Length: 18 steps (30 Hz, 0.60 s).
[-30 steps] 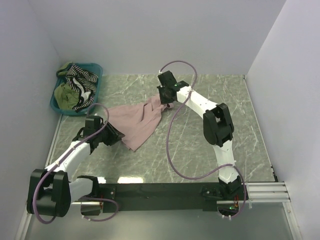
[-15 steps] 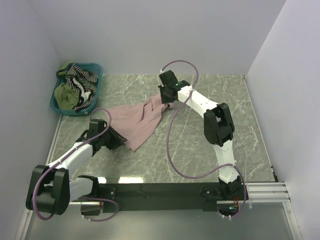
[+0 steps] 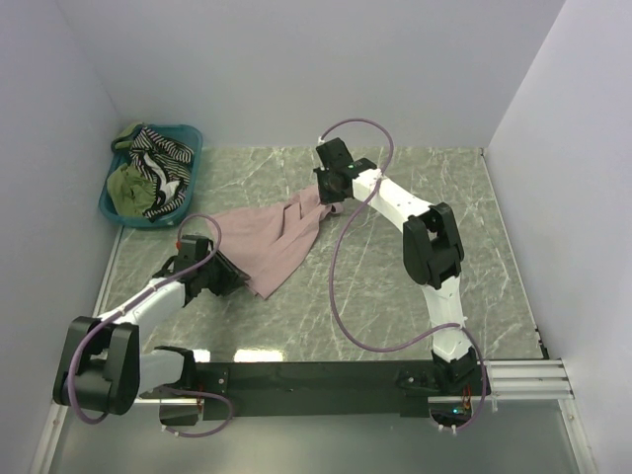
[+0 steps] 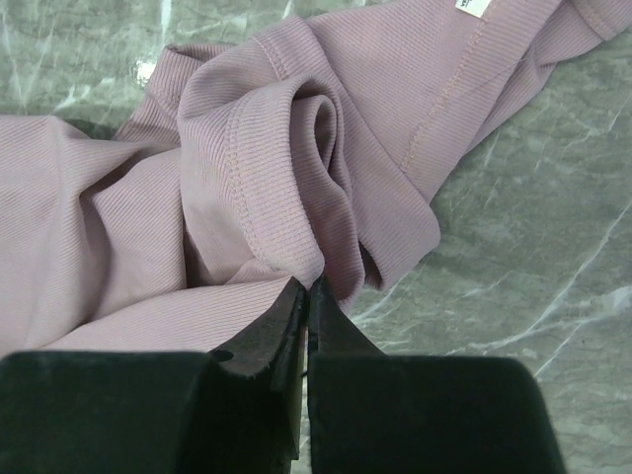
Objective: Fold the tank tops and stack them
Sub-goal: Flatten the tank top out
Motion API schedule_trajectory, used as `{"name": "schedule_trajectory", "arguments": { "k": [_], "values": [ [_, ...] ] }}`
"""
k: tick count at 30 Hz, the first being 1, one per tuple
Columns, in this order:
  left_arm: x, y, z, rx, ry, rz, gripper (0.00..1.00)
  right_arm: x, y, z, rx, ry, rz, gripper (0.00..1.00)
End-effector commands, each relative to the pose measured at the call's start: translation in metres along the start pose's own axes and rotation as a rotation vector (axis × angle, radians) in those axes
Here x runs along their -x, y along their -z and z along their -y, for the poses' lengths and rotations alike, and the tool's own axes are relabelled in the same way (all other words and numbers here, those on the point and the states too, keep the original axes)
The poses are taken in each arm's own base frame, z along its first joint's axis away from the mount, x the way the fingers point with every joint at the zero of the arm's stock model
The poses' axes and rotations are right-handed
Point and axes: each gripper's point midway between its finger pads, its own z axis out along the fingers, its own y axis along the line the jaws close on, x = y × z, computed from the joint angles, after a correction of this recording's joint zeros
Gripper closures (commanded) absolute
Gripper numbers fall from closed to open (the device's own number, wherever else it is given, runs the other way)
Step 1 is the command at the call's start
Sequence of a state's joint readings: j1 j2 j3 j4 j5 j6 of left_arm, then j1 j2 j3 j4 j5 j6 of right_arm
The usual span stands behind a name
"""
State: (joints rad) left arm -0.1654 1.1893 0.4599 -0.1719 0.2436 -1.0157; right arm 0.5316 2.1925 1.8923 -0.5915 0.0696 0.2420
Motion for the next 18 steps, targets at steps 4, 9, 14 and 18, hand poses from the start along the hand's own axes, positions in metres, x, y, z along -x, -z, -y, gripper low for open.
{"name": "schedule_trajectory", "arguments": {
  "k": [4, 9, 14, 18],
  "values": [
    [0.0066, -0.0031, 0.0089, -0.032, -0.014, 0.029, 0.64, 0.0211, 0.0143, 0.0024, 0.012, -0.021, 0.063, 1.0],
    [0.0057, -0.0065, 0.0103, -0.035, -0.02, 0.022, 0.64, 0.0201, 0.014, 0.0041, 0.01, -0.023, 0.058, 1.0],
    [0.0033, -0.0097, 0.0107, -0.031, -0.021, 0.016, 0.65, 0.02, 0.0139, 0.0065, 0.009, -0.027, 0.058, 1.0],
    [0.0033, -0.0106, 0.013, -0.036, -0.025, 0.02, 0.65, 0.0189, 0.0134, 0.0074, 0.008, -0.026, 0.055, 1.0]
  ]
}}
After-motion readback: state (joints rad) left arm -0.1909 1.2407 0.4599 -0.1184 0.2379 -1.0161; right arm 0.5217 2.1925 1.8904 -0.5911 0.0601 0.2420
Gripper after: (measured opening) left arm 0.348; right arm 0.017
